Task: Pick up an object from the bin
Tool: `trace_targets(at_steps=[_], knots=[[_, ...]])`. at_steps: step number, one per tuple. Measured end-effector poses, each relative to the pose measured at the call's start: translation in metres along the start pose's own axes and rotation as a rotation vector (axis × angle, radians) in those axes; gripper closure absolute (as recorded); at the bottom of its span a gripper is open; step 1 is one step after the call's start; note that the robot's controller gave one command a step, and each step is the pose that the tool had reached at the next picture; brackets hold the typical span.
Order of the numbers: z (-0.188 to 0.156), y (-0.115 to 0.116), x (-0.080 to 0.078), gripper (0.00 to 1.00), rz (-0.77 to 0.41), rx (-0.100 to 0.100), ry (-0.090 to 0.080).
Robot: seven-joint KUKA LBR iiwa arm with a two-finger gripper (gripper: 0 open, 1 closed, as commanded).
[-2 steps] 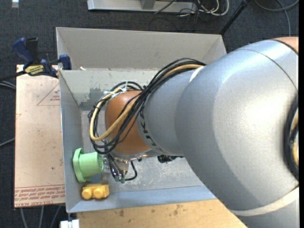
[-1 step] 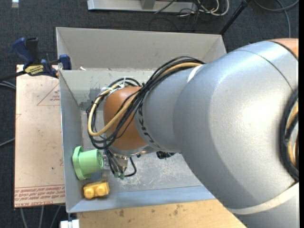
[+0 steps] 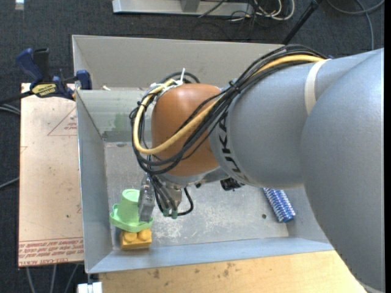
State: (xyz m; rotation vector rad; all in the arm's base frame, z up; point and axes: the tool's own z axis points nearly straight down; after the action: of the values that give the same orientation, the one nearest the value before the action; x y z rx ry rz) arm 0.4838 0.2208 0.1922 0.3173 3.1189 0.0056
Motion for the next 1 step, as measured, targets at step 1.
trace_targets(at_steps=[1], knots=[[0.0046,0.0002,0.0011,0.00,-0.003,0.004,0.005]])
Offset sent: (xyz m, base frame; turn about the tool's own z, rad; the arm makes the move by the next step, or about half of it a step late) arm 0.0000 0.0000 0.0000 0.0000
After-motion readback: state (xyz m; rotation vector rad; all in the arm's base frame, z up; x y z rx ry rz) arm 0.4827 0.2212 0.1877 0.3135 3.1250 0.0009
